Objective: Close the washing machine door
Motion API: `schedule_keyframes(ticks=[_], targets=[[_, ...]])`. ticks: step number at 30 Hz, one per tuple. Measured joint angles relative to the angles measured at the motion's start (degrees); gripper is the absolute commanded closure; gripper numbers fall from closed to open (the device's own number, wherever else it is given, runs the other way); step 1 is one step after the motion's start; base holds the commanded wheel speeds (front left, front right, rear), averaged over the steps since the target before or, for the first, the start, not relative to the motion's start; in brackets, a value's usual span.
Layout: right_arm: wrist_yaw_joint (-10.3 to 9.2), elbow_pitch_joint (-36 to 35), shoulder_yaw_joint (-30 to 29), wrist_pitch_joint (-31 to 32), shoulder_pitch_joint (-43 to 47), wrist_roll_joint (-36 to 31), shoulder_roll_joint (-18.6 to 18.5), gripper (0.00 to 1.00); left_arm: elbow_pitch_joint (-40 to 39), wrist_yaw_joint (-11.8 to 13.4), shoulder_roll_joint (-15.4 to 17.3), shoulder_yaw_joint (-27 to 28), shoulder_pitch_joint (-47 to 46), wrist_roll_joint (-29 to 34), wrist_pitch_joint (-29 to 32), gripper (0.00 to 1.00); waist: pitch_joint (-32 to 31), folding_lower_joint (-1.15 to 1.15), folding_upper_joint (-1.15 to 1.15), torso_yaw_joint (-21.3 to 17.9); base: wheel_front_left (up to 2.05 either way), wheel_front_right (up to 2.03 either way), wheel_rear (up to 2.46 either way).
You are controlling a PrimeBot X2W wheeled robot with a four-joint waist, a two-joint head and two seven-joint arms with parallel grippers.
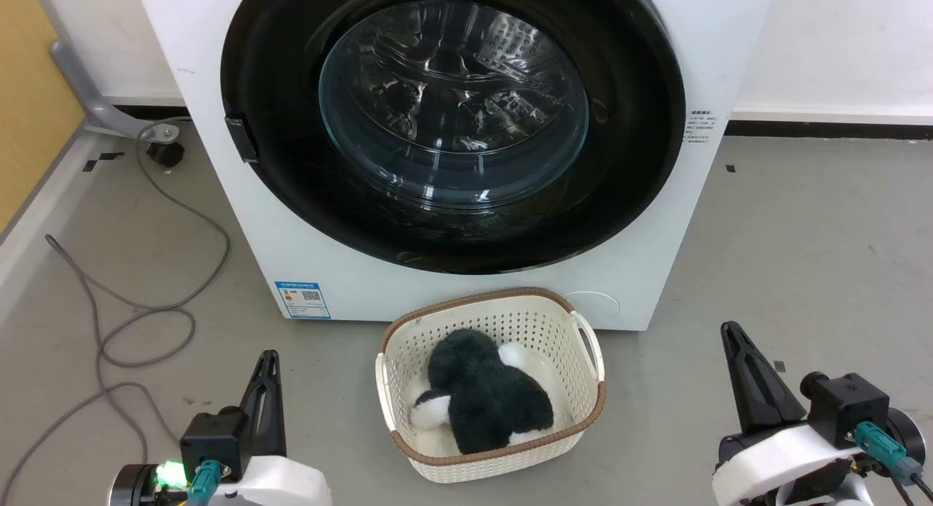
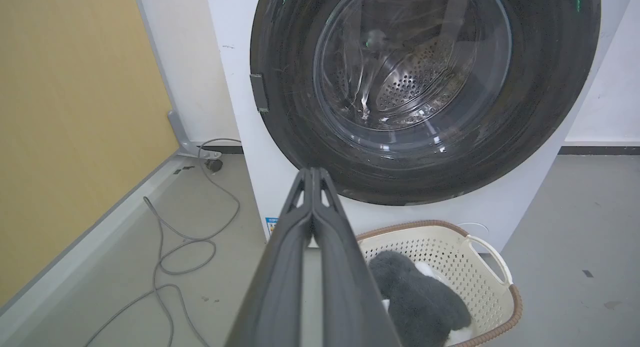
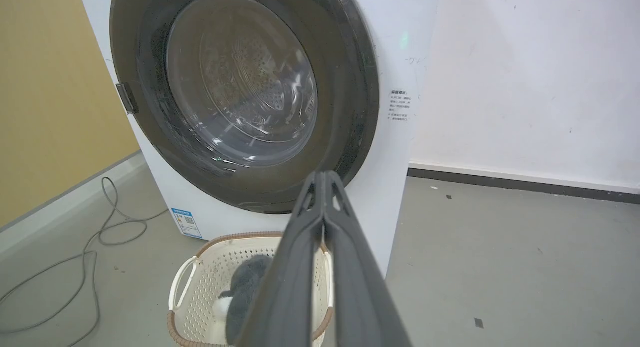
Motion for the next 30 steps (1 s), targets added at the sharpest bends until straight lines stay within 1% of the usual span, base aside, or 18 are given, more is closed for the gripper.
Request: schedule_keyframes(ticks=[9,16,18,30], targets=[[0.00,-0.5,0.0,0.9,0.2,-0.5,0.0,1.00,-0.1,-0.9,0.0,0.1,-0.2,0.2,1.1,1.00,-0.1,0.00,0.00,-0.1,0.00,0.00,0.00],[0.00,-0.9,0.0,1.7,0.2,-1.0,0.0,1.00,-0.3,-1.0,0.0,0.1,-0.2,0.2,1.9,1.00,-0.1,0.00,0.00,-0.2,0.00,0.00,0.00],[0.00,-1.0,0.0,2.0,0.2,-1.3,0.0,1.00,-0.3,-1.4,0.0,0.2,-0.3,0.2,2.0,1.00,-0.2,0.00,0.00,-0.3,0.00,0.00,0.00],[0.00,-1.8,0.0,3.5,0.3,-2.5,0.0,1.00,-0.5,-2.0,0.0,0.3,-0.9,0.2,3.6,1.00,-0.3,0.00,0.00,-0.4,0.00,0.00,0.00]])
